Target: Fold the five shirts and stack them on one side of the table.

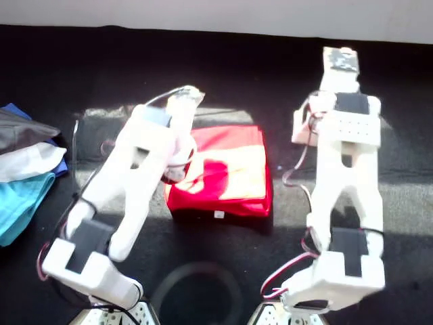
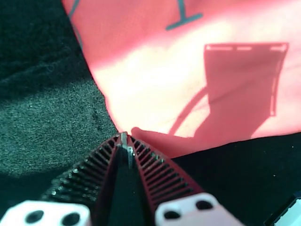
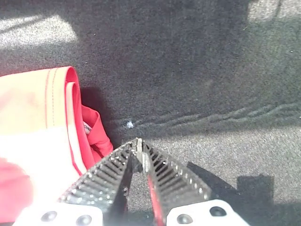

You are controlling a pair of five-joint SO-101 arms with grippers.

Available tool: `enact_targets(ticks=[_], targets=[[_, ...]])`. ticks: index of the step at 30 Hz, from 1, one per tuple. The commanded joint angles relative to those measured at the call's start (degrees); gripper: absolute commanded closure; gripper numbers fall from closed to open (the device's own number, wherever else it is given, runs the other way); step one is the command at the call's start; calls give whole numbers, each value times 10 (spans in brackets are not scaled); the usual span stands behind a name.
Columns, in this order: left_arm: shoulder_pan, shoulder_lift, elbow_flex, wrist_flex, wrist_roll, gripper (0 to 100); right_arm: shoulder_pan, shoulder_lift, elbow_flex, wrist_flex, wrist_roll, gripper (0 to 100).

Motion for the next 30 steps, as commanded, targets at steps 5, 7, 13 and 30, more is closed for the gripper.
enact_targets(ticks=[5,7,13,30], targets=[[-4,-92,168,-140,-3,991,-102,141,-202,51,-11,991],[-4,-92,173,-148,-2,991,-118,180,-231,53,-13,991],[-4,-44,207,-186,-1,991,-146,267,-262,53,-48,991],[-6,-7,192,-189,0,991,-113,377,-290,57,-43,991]])
